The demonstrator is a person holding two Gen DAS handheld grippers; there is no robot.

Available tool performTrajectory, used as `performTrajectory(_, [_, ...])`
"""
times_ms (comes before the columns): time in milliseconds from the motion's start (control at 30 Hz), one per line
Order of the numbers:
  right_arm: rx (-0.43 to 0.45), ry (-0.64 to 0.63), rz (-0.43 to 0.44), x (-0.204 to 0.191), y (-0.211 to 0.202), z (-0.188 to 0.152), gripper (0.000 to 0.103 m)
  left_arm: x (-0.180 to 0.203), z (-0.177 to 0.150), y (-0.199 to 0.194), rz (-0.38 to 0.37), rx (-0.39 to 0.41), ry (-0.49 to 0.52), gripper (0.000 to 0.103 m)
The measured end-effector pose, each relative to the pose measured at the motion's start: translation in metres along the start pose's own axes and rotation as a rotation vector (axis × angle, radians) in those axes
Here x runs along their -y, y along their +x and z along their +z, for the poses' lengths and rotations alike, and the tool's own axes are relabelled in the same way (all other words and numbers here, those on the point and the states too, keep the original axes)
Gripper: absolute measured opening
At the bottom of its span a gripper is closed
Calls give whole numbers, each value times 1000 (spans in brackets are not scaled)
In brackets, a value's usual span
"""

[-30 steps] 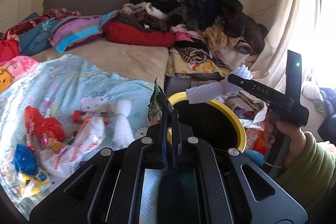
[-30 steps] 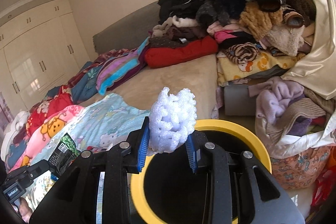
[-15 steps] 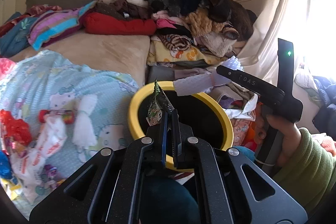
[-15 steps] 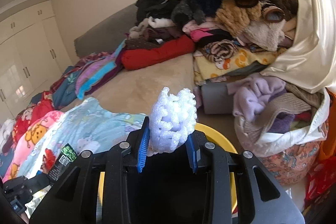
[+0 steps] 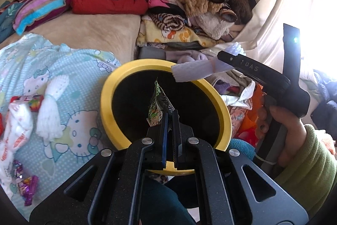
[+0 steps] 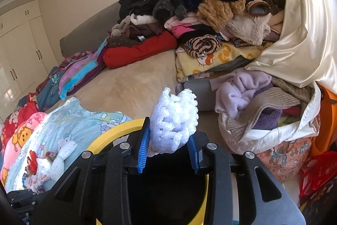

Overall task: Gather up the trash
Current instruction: 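Carry the wrapper and foam netting over the yellow-rimmed bin with both tools, then open both tools to drop the wrapper and foam netting into the bin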

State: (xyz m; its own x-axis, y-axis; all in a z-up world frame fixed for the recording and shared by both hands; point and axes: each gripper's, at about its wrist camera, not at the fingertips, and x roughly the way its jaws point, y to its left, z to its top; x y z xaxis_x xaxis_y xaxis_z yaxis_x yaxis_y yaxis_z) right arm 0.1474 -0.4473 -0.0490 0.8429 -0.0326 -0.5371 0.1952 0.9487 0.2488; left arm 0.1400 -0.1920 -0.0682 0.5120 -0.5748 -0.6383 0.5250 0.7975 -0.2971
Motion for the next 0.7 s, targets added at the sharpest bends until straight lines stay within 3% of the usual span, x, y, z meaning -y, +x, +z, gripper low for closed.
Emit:
performTrajectory(100, [-8, 11, 1, 3, 4, -2, 34, 1, 1, 10, 4, -18, -7, 2])
performTrajectory(167, [-17, 31, 19, 6, 6, -2, 45, -1, 1, 18, 12, -40, -32, 3])
performTrajectory(233, [-25, 56, 38, 8, 7, -3, 57, -7, 1, 23, 11, -60, -71, 12])
performTrajectory(300, [-27, 63, 37, 10, 8, -4, 61, -10, 1, 22, 19, -45, -89, 44])
performTrajectory(367, [-31, 65, 39, 10, 10, -4, 64, -13, 0, 16, 21, -20, -108, 54])
performTrajectory(467, [-35, 80, 57, 9, 10, -5, 66, -19, 0, 3, 53, 19, -145, 87])
performTrajectory(700, [-45, 53, 100, -10, 8, -9, 70, -26, 6, -24, 125, 96, -165, 92])
